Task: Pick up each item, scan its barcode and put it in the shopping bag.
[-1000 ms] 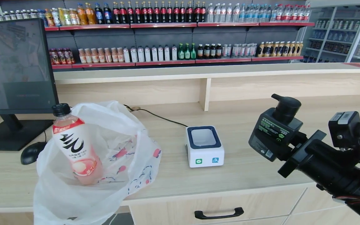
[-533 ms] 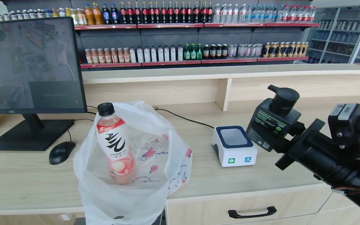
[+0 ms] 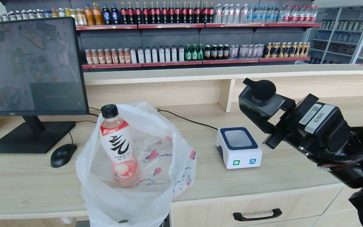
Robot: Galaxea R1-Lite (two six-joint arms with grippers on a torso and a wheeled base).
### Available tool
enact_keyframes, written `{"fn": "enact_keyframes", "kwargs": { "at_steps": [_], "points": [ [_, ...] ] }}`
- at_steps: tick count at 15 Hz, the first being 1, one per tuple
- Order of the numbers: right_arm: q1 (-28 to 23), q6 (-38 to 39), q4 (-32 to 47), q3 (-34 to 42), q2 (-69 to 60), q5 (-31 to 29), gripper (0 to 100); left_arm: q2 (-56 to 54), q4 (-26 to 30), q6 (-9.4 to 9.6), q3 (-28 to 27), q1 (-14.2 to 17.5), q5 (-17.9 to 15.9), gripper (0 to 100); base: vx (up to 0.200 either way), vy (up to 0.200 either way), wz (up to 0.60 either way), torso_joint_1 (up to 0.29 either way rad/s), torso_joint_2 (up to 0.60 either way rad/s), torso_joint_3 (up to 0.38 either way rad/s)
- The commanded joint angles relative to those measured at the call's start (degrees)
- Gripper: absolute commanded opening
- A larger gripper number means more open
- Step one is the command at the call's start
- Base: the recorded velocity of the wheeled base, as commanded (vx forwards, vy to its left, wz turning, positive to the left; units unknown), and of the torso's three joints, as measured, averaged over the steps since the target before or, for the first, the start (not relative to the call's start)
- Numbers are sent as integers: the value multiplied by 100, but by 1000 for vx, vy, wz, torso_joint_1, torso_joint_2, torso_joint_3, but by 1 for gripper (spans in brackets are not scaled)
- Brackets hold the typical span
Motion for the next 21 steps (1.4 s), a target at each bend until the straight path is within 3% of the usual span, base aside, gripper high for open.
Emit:
{"fn": "enact_keyframes", "kwargs": {
  "at_steps": [1,3,6,10,21],
  "points": [
    [10,-420,-3,-100,220,158,0,-2,-4,-1,0,0,4,100,0,0,0,0,0,0],
    [19,-1088,-3,-126,589,492,0,-2,-4,-10,0,0,4,100,0,0,0,0,0,0],
    [-87,-1290,-3,-38,712,650,0,-2,-4,-10,0,0,4,100,0,0,0,0,0,0],
    [-640,-2064,-3,-126,1301,1581,0,-2,-4,-10,0,0,4,100,0,0,0,0,0,0],
    [-693,-2696,-3,-232,1591,1704,0,6,-4,-10,0,0,4,100,0,0,0,0,0,0]
  ]
}}
